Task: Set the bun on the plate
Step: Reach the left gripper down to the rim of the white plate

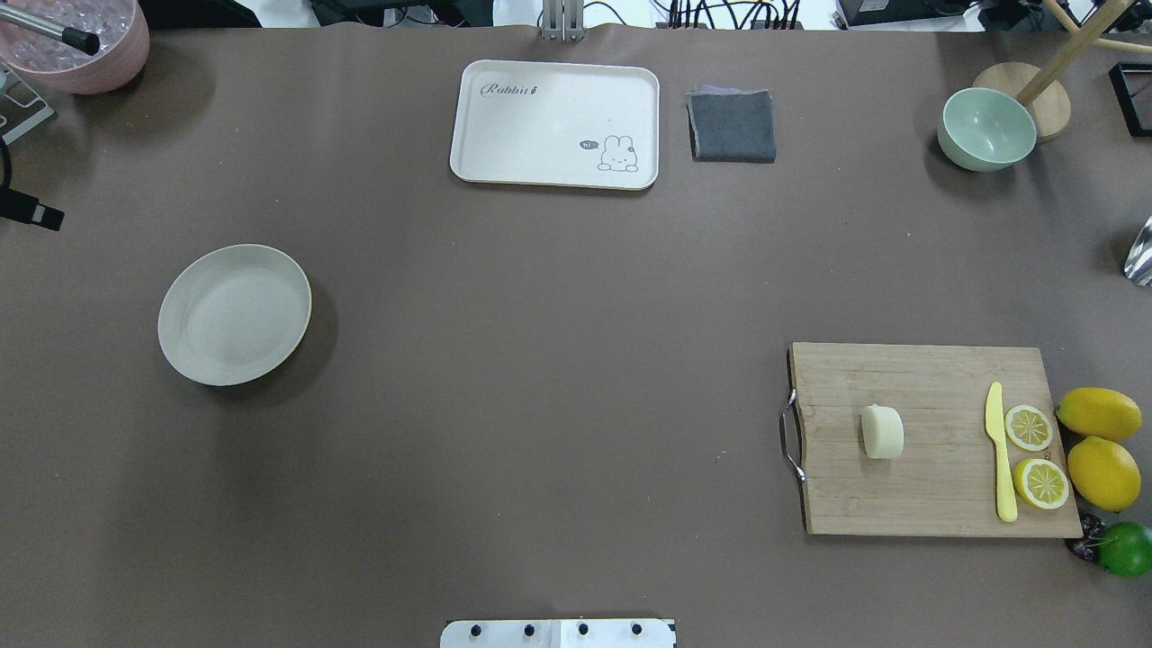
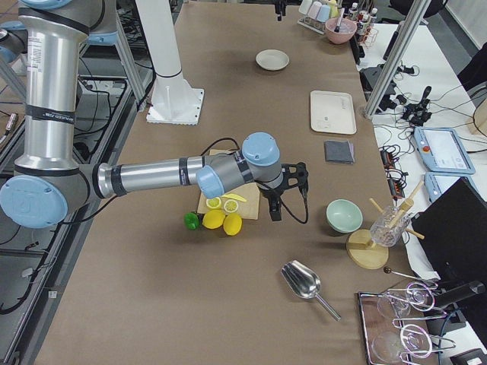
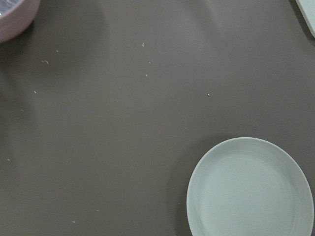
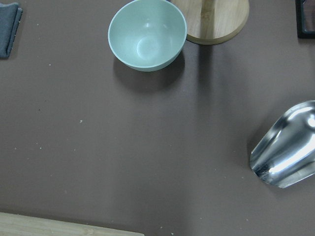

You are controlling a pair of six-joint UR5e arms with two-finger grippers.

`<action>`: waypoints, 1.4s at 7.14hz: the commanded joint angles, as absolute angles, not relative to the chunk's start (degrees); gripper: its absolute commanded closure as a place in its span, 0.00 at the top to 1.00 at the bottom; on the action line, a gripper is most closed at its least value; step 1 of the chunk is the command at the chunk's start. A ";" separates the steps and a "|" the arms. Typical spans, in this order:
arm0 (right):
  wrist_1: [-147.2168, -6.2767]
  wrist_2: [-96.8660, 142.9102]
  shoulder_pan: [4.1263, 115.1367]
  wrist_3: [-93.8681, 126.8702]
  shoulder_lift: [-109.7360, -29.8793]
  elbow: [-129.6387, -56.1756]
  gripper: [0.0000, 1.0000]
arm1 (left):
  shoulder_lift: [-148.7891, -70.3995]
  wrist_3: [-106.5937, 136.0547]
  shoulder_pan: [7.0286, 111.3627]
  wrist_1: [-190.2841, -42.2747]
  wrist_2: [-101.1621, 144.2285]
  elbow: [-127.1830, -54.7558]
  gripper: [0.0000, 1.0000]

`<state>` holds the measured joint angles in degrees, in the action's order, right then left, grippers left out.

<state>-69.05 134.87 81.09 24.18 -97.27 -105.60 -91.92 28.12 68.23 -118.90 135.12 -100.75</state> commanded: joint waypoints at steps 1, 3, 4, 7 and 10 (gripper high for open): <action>-65.13 131.32 73.77 32.06 -97.12 -105.73 1.00 | -93.07 36.69 62.08 -126.68 134.83 -95.05 0.97; -65.13 129.91 71.11 34.54 -95.19 -105.73 1.00 | -97.54 44.71 53.22 -140.39 127.12 -83.21 0.93; -65.04 129.90 71.10 34.45 -95.19 -105.82 1.00 | -98.60 45.26 52.74 -143.49 127.18 -80.36 0.89; -63.90 129.81 71.10 34.45 -95.36 -105.73 1.00 | -97.74 44.65 53.87 -143.53 128.66 -80.77 0.47; -63.90 129.81 71.10 34.45 -95.45 -105.73 1.00 | -97.65 44.39 54.58 -143.53 128.67 -80.51 0.18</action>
<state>-63.91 129.82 71.11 34.45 -95.43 -105.74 -97.68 44.49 54.30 -143.53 128.63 -80.67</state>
